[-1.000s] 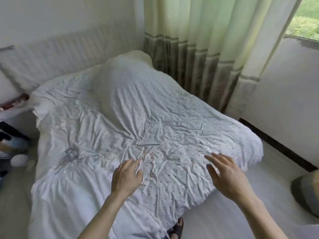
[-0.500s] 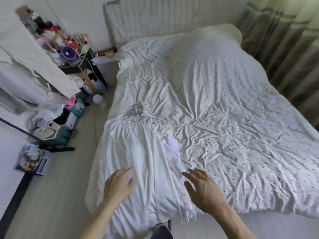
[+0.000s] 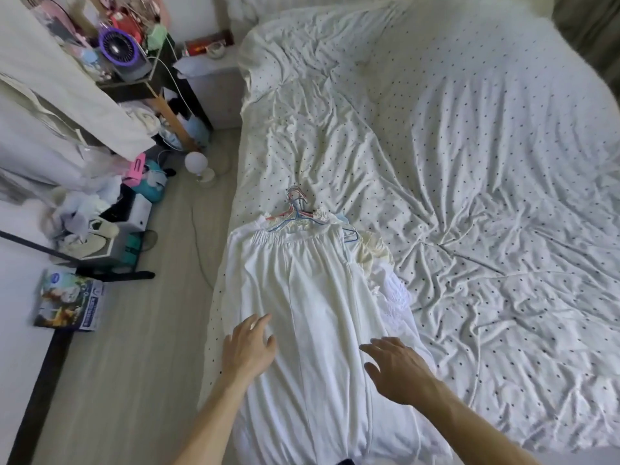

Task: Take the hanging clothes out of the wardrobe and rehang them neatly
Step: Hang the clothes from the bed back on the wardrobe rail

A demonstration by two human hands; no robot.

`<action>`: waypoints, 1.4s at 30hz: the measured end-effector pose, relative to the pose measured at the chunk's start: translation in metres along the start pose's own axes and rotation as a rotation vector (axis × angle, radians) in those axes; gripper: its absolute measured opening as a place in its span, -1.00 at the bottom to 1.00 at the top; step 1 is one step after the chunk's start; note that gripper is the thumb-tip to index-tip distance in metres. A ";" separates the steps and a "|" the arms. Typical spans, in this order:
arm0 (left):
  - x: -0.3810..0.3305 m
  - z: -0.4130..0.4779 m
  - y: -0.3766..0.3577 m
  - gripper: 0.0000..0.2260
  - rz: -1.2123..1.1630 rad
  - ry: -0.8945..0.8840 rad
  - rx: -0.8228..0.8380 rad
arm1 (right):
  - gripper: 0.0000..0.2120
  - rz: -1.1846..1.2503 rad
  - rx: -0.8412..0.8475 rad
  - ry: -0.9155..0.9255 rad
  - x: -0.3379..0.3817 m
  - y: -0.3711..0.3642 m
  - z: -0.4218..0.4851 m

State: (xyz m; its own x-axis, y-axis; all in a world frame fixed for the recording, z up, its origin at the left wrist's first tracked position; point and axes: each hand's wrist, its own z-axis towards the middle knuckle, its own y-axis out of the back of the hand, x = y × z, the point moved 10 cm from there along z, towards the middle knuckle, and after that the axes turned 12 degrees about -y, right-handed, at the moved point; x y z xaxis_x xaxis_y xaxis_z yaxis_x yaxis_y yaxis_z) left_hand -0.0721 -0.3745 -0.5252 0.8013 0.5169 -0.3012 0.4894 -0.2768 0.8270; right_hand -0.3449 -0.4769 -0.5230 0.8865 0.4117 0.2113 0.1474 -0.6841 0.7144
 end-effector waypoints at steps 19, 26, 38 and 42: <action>0.101 0.347 0.027 -0.49 0.005 -0.034 0.129 | -0.42 0.053 0.090 -0.161 0.061 -0.050 0.223; 0.101 0.348 0.034 -0.52 0.022 -0.016 0.092 | -0.38 0.069 0.116 -0.145 0.050 -0.057 0.223; -0.072 0.162 0.031 -0.77 -0.276 -0.353 0.145 | -0.63 1.192 0.073 -0.350 0.049 0.045 0.146; -0.143 0.086 0.008 -0.72 -0.230 -0.478 0.233 | -0.82 1.313 -0.010 -0.349 0.021 0.061 0.092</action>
State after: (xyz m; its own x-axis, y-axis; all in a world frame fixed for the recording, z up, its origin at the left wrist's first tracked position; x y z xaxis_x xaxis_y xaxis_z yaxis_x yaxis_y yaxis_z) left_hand -0.1529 -0.5206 -0.5166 0.7053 0.1768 -0.6865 0.6889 -0.3995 0.6049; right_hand -0.2766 -0.5657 -0.5364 0.4342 -0.7083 0.5566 -0.8864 -0.4462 0.1237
